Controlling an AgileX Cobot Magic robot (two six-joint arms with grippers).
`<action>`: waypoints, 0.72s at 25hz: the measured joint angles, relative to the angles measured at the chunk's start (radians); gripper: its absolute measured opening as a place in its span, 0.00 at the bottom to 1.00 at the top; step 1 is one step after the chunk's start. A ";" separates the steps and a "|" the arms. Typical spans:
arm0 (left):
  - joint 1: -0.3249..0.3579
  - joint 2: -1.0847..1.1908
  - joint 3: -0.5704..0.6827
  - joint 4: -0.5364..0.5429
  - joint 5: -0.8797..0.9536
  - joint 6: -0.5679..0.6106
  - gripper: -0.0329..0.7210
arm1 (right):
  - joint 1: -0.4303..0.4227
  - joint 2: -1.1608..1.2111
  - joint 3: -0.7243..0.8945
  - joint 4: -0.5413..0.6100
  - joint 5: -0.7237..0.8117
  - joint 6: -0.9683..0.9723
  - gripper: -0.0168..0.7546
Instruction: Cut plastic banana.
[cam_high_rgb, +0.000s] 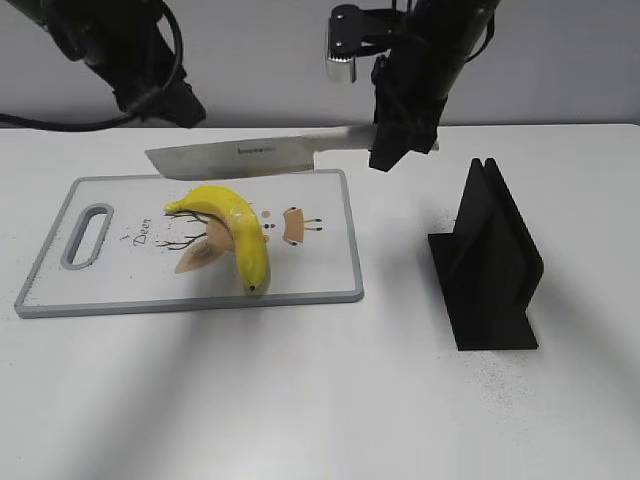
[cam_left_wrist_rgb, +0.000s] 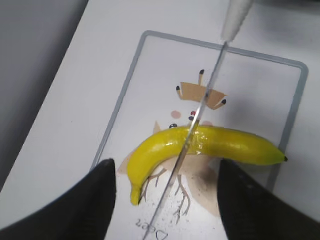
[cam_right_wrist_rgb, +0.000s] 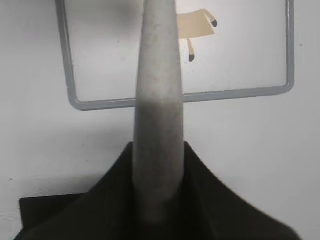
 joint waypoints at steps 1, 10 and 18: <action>0.002 -0.010 0.000 0.031 0.004 -0.074 0.86 | 0.000 -0.008 0.000 -0.002 0.012 0.034 0.27; 0.048 -0.037 0.000 0.252 0.223 -0.712 0.82 | 0.000 -0.120 0.000 -0.014 0.022 0.386 0.27; 0.240 -0.039 0.003 0.267 0.383 -0.982 0.82 | 0.000 -0.228 0.014 -0.064 0.026 0.825 0.27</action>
